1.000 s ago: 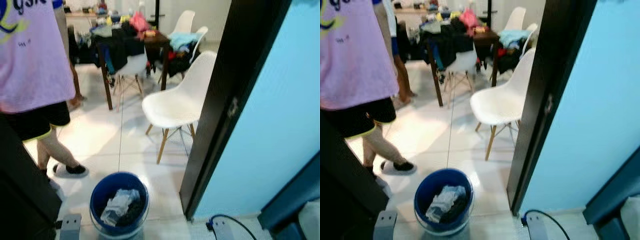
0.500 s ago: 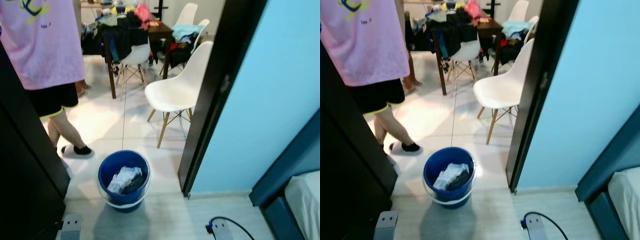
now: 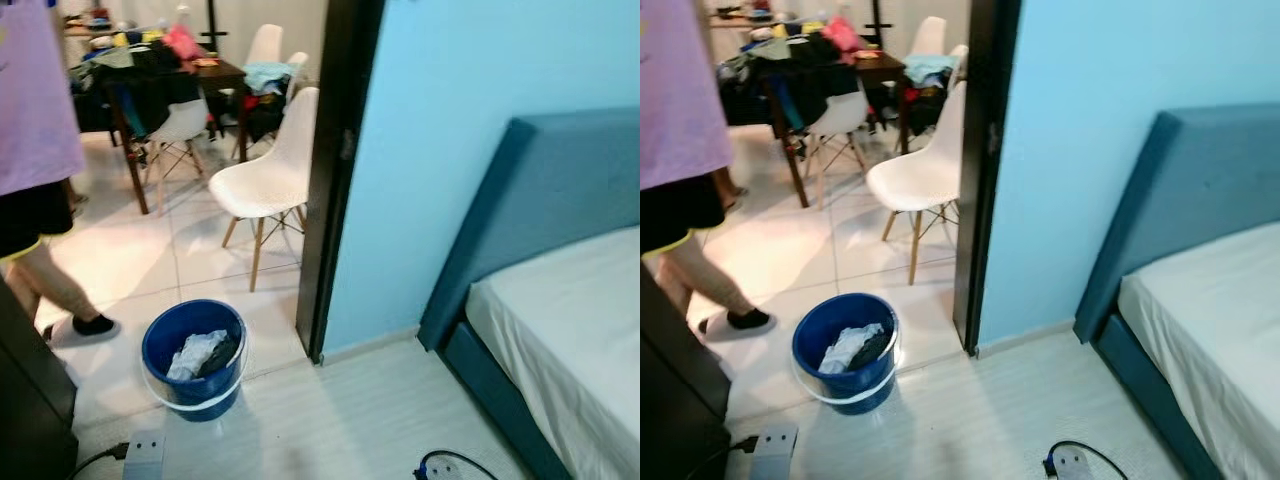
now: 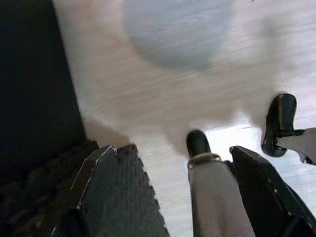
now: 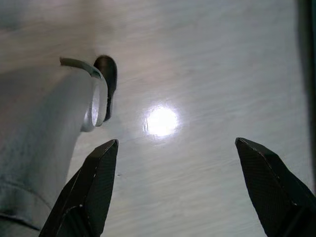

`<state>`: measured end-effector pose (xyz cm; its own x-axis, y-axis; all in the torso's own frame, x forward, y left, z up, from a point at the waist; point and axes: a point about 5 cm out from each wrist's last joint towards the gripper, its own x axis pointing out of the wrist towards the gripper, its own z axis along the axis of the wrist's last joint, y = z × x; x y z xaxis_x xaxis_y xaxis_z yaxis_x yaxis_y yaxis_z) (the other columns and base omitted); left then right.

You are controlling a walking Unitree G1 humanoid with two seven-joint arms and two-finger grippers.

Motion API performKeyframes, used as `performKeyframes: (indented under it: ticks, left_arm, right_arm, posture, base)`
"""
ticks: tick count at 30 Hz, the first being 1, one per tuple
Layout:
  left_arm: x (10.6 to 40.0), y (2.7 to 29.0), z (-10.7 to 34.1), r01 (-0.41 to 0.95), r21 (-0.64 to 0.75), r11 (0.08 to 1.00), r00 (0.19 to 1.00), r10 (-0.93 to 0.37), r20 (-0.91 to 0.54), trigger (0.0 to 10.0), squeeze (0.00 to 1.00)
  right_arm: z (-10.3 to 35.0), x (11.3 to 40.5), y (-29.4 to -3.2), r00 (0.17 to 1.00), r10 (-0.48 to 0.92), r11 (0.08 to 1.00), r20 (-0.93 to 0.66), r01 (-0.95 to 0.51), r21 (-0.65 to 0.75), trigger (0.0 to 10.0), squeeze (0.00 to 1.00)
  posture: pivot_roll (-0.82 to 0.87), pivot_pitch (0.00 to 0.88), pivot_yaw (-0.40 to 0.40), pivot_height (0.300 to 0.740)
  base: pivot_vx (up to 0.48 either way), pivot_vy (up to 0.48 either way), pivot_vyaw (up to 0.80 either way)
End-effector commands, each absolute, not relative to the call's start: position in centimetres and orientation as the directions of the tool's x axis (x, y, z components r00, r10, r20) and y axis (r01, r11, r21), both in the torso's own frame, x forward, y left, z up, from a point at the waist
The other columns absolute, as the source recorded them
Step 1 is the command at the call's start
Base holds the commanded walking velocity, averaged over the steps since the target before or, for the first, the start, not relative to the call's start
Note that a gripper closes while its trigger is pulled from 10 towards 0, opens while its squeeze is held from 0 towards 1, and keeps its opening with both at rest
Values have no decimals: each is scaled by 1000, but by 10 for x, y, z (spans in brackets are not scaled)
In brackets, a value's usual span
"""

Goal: Clean up the room

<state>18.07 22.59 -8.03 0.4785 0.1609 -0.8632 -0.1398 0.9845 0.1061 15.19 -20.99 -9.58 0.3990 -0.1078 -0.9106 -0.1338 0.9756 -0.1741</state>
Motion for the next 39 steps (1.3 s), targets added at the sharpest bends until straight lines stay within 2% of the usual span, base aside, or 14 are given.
performKeyframes:
  ticks: [1, 20, 31, 39]
  left_arm:
    - [186, 224, -78, -118, 101, 988, 498, 147, -855, 10000, 0]
    - [186, 222, -79, -117, 64, 991, 504, 114, -856, 10000, 0]
    - [185, 221, -79, -116, 54, 992, 503, 105, -858, 10000, 0]
    - [184, 221, -79, -115, 49, 992, 502, 101, -859, 10000, 0]
  right_arm:
    - [-95, 151, -216, 392, -137, 967, -910, -145, -208, 10000, 0]
    - [-96, 147, -221, 374, -181, 960, -910, -135, -246, 10000, 0]
    - [-96, 147, -219, 382, -181, 961, -906, -127, -245, 10000, 0]
    - [-97, 141, -225, 362, -189, 956, -913, -146, -256, 10000, 0]
  posture:
    - [-101, 19, -56, 740]
    - [-111, 17, -56, 740]
    - [-110, 19, -56, 740]
    - [-112, 22, -56, 740]
  base:
    - [0, 0, -763]
    - [0, 0, -763]
    - [0, -464, -149]
    - [0, -480, -770]
